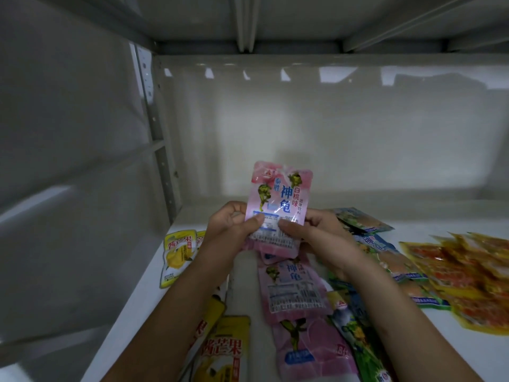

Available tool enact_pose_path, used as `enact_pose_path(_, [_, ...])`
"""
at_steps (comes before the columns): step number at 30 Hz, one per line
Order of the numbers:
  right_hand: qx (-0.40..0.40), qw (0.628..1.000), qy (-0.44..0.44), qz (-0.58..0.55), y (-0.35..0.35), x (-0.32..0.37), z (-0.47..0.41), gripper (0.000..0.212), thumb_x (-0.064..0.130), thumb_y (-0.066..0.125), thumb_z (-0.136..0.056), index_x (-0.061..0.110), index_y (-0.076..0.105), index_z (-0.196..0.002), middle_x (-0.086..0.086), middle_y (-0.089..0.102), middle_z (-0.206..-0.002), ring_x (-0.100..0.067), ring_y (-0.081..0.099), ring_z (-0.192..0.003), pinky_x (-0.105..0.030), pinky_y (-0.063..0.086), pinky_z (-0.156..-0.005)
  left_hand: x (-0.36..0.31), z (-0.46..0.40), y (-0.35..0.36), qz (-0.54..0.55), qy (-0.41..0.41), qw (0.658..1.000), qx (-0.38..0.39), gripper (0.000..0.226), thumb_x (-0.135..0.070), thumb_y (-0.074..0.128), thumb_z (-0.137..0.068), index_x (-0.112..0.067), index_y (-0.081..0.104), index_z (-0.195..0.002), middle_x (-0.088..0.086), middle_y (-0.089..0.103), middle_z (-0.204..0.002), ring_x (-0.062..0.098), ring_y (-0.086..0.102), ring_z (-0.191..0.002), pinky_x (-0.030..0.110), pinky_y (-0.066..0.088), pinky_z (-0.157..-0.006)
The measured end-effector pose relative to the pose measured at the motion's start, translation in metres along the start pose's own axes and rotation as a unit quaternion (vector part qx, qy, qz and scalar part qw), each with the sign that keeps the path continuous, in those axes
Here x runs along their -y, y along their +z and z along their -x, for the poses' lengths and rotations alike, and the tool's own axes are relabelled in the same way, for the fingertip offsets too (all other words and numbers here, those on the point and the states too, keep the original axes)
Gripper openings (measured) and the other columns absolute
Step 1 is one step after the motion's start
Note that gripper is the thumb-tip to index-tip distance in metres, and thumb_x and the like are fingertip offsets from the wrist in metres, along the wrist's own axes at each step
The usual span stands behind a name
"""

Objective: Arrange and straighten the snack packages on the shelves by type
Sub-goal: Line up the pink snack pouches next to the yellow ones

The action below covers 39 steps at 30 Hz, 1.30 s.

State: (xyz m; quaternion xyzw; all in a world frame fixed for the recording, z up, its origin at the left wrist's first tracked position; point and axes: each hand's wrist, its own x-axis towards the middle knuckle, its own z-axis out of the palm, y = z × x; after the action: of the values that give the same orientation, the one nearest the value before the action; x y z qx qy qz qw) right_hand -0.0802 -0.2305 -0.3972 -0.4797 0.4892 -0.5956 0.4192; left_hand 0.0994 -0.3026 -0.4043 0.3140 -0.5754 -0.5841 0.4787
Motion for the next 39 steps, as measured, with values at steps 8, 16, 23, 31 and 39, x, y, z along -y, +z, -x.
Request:
enact_pose_path(8, [-0.015, 0.997, -0.051, 0.064, 0.001, -0.013, -0.004, 0.038, 0.017, 0.077, -0.092, -0.018, 0.066, -0.102, -0.016, 0.076, -0.082, -0.017, 0.071, -0.072, -0.024, 0.056, -0.06, -0.003, 0.007, -0.003, -0.094, -0.011, 0.991, 0.098, 0.024, -0.01, 0.076, -0.093, -0.009, 0.076, -0.117, 0.007, 0.081, -0.109, 0.025, 0.079, -0.096, 0.036, 0.065, -0.081])
enact_pose_path(16, [0.02, 0.996, -0.043, 0.074, 0.011, -0.012, -0.002, 0.015, 0.03, 0.074, -0.093, 0.022, 0.078, -0.105, 0.004, 0.082, -0.101, -0.019, 0.079, -0.094, -0.039, 0.065, -0.077, -0.002, 0.006, -0.007, -0.077, 0.006, 0.996, 0.055, 0.032, -0.019, 0.091, -0.08, -0.012, 0.08, -0.11, 0.012, 0.081, -0.105, 0.049, 0.072, -0.106, 0.071, 0.053, -0.096])
enact_pose_path(23, [-0.033, 0.985, -0.1, 0.134, 0.012, -0.022, -0.008, 0.017, 0.033, 0.072, -0.097, 0.02, 0.082, -0.1, -0.009, 0.079, -0.096, -0.033, 0.075, -0.084, -0.049, 0.062, -0.076, -0.003, 0.005, -0.009, -0.068, 0.002, 0.997, 0.043, 0.021, -0.004, 0.08, -0.087, -0.004, 0.078, -0.108, 0.01, 0.081, -0.101, 0.029, 0.078, -0.096, 0.036, 0.064, -0.079])
enact_pose_path(31, [-0.058, 0.965, -0.148, 0.208, 0.014, -0.024, -0.008, 0.051, 0.032, 0.074, -0.096, 0.004, 0.048, -0.062, 0.006, 0.048, -0.059, -0.014, 0.04, -0.051, -0.034, 0.035, -0.054, -0.005, 0.006, -0.006, -0.056, -0.02, 0.996, 0.073, 0.012, -0.014, 0.067, -0.1, -0.011, 0.079, -0.1, -0.002, 0.08, -0.086, 0.011, 0.076, -0.076, 0.028, 0.06, -0.067])
enact_pose_path(39, [0.017, 0.994, -0.067, 0.08, 0.016, -0.015, -0.004, 0.029, 0.041, 0.071, -0.093, 0.014, 0.079, -0.098, -0.016, 0.076, -0.09, -0.024, 0.069, -0.079, -0.043, 0.06, -0.077, -0.006, 0.005, -0.01, -0.003, -0.004, 0.997, 0.073, 0.026, -0.011, 0.069, -0.098, -0.006, 0.073, -0.123, 0.014, 0.077, -0.118, 0.033, 0.074, -0.111, 0.045, 0.059, -0.095])
